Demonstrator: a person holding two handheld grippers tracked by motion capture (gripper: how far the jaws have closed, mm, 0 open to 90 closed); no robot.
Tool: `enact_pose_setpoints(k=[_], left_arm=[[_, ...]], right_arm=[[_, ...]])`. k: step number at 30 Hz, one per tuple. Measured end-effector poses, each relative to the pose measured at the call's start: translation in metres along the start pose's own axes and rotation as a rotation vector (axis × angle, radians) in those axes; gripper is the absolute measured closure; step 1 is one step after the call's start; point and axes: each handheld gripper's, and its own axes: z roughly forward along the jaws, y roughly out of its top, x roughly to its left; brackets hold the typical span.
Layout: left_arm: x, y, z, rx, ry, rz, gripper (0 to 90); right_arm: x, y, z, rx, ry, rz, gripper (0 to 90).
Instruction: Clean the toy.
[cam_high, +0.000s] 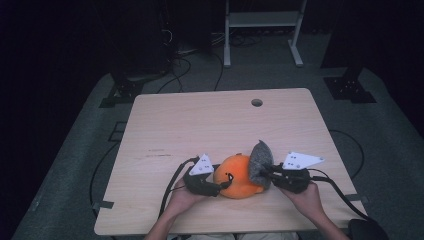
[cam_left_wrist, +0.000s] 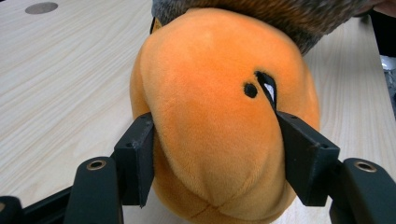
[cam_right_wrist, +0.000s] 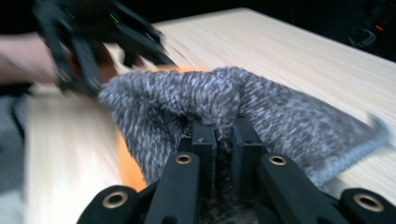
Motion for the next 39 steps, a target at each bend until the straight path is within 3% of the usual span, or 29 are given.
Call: enact_pose_setpoints(k=[3,4,9,10,13,15,17,19,20,21,22,23,24,26,29,31,33,34,35,36,37,38,39], left_arm=[[0.002,-0.001,0.000,-0.003,-0.001,-0.011,35.2],[0.001,-0.001,0.000,-0.009,0.001,-0.009,35.4],[-0.005,0.001,0.003,-0.011,0.005,0.030,37.2],[-0.006,0.001,0.002,-0.007,0.008,0.048,38.1],[-0.005,-0.001,-0.001,-0.003,0.008,0.044,39.7],[-0.002,-0.003,-0.002,-0.007,-0.002,0.038,39.7],[-0.002,-0.003,-0.001,-0.011,-0.006,0.045,39.6],[-0.003,-0.002,-0.001,-0.011,-0.007,0.053,39.6],[-0.006,-0.001,0.000,-0.009,-0.002,0.064,39.6],[-0.006,-0.001,0.000,-0.009,-0.002,0.064,39.6],[-0.006,0.000,0.000,-0.004,0.000,0.072,39.6],[-0.007,0.000,0.000,-0.003,-0.001,0.074,39.6],[-0.007,0.000,0.000,-0.003,-0.003,0.076,39.7],[-0.009,0.001,0.001,0.001,-0.015,0.101,40.4],[-0.011,0.002,0.002,0.004,-0.023,0.124,41.8],[-0.013,0.003,0.003,0.011,-0.023,0.141,41.8],[-0.010,0.004,0.002,0.014,-0.024,0.113,39.8],[-0.008,0.004,0.002,0.016,-0.022,0.076,22.5],[-0.005,0.006,0.003,0.023,-0.020,0.027,13.3],[0.000,0.007,0.005,0.027,-0.024,-0.037,9.8],[0.000,0.007,0.005,0.027,-0.024,-0.037,11.9],[0.001,0.007,0.005,0.022,-0.024,-0.046,20.5],[0.001,0.006,0.005,0.018,-0.017,-0.044,20.5]], right_arm=[[-0.002,-0.011,-0.003,0.030,0.005,0.011,81.6],[0.002,-0.018,-0.004,0.043,0.027,0.021,81.6],[0.013,-0.009,0.000,0.010,0.062,-0.013,81.6],[0.012,-0.006,0.003,0.006,0.060,-0.021,81.7],[0.001,-0.001,0.009,0.004,0.044,0.010,81.7],[-0.006,-0.005,0.005,0.031,-0.004,0.007,81.7],[-0.006,-0.010,0.000,0.048,-0.005,0.001,80.9],[-0.004,-0.012,-0.002,0.050,0.014,-0.009,78.4],[0.000,-0.013,-0.002,0.040,0.033,-0.032,66.8],[0.000,-0.013,-0.002,0.040,0.033,-0.032,66.8],[-0.001,-0.012,0.001,0.035,0.051,-0.042,59.7],[-0.001,-0.012,0.001,0.035,0.051,-0.042,59.7],[-0.002,-0.011,0.005,0.029,0.080,-0.040,51.6],[0.000,-0.009,0.009,0.022,0.095,-0.056,45.5],[0.001,-0.006,0.018,0.022,0.092,-0.066,42.6],[0.001,-0.005,0.022,0.021,0.086,-0.069,45.4],[0.001,-0.005,0.028,0.026,0.053,-0.062,59.4],[-0.001,-0.006,0.030,0.038,0.046,-0.038,70.9],[0.000,-0.005,0.029,0.044,0.038,-0.041,74.1],[0.001,-0.005,0.028,0.046,0.030,-0.044,76.2],[0.001,-0.005,0.028,0.046,0.030,-0.044,76.2],[0.002,-0.005,0.024,0.057,0.021,-0.046,78.0],[0.002,-0.005,0.024,0.057,0.021,-0.046,78.0]])
